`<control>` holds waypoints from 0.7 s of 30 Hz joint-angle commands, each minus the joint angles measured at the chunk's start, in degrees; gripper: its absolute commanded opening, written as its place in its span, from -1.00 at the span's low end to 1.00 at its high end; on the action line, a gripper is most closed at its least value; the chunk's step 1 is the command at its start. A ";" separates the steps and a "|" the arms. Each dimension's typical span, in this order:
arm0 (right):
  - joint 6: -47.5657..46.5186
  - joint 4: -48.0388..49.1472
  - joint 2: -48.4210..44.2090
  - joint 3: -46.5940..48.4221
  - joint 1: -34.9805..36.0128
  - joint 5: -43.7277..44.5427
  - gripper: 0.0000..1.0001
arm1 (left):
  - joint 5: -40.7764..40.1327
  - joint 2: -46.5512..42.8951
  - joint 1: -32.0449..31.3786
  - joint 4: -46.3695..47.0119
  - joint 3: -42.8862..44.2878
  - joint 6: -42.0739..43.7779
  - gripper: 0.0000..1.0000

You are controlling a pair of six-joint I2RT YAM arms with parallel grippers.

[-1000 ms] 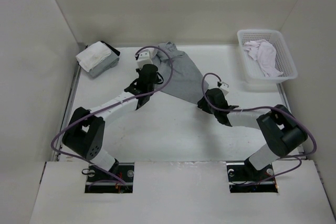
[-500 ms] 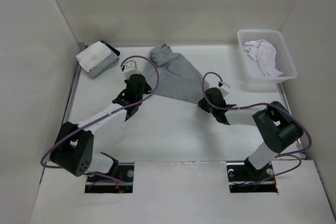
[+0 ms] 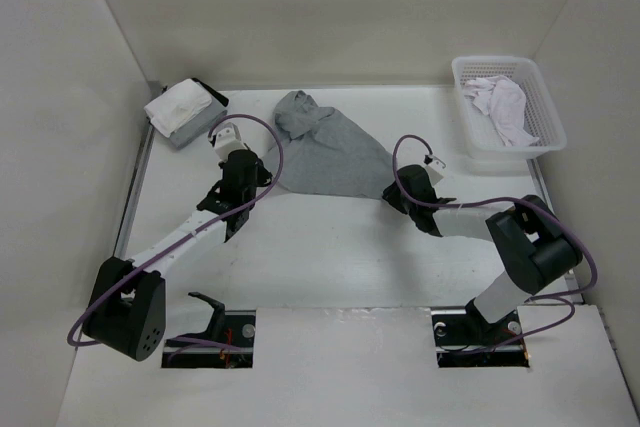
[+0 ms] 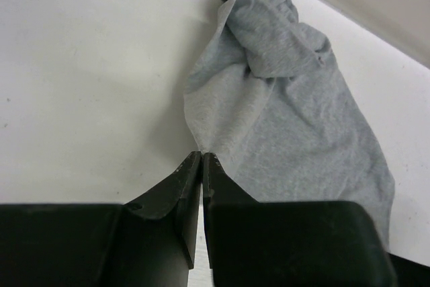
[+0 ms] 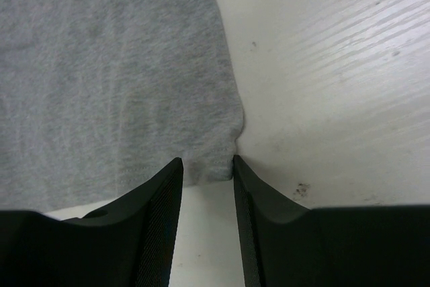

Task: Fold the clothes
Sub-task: Flatten the tank top out

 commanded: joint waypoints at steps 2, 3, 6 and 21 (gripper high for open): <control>-0.34 -1.77 -2.38 -0.83 -1.11 0.51 -0.19 | 1.52 -0.58 1.51 0.77 -1.50 -1.74 -0.92; -0.34 -1.95 -2.29 -0.74 -1.11 0.60 -0.17 | 1.61 -0.58 1.86 0.77 -1.50 -1.92 -0.92; -0.34 -1.69 -1.33 -0.48 -1.20 0.51 -0.14 | 1.61 -1.20 3.27 0.59 -1.67 -2.36 -0.92; 0.45 -1.25 -0.09 -0.39 -0.85 0.07 -0.92 | 1.96 -1.82 6.52 0.77 -1.94 -3.50 -0.92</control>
